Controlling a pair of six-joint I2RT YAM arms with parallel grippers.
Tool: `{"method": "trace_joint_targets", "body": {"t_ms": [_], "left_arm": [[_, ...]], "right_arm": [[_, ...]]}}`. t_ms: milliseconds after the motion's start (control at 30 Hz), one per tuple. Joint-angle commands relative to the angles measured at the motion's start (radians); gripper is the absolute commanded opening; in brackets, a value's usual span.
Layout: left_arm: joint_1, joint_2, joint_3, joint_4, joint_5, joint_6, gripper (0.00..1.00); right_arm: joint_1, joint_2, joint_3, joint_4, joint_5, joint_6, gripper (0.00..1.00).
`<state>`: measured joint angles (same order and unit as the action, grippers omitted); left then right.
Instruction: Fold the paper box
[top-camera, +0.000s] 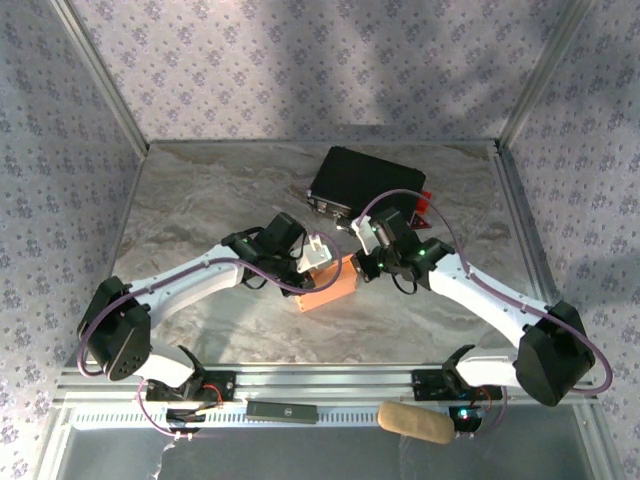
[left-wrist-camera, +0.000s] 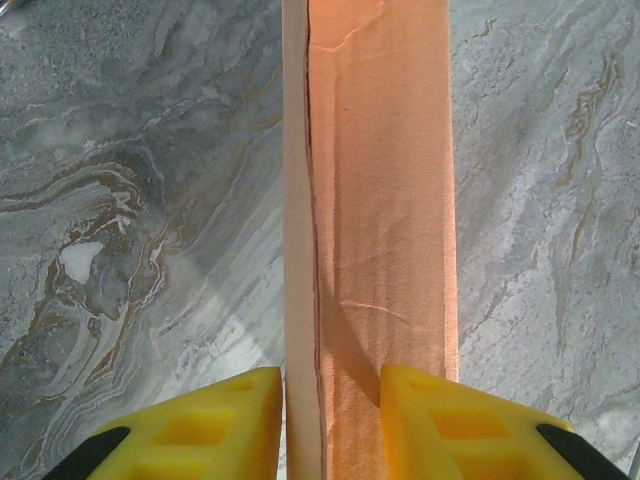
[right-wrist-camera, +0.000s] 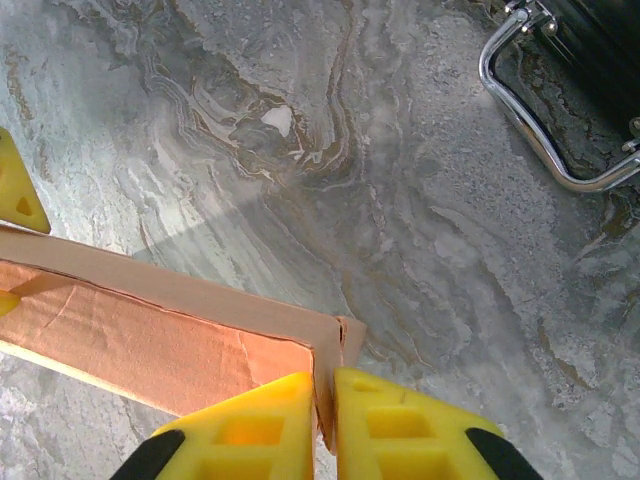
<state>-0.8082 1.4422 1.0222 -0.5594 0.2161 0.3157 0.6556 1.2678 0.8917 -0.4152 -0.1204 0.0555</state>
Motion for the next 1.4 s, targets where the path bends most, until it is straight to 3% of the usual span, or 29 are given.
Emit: {"method": "trace_joint_targets", "body": {"t_ms": [0,633,1367], "left_arm": [[-0.008,0.02,-0.003,-0.028,-0.019,-0.003,0.32],[-0.009,-0.002,0.002,-0.006,-0.05,-0.043,0.34],[-0.017,-0.144,-0.037,0.02,-0.052,-0.122,0.48]], "right_arm": [[0.016,-0.021,-0.011,-0.006,0.034,0.016,0.14],[0.112,-0.059,-0.038,0.021,0.196,0.205,0.02],[0.182,-0.017,-0.041,0.037,0.312,0.298,0.0]]}}
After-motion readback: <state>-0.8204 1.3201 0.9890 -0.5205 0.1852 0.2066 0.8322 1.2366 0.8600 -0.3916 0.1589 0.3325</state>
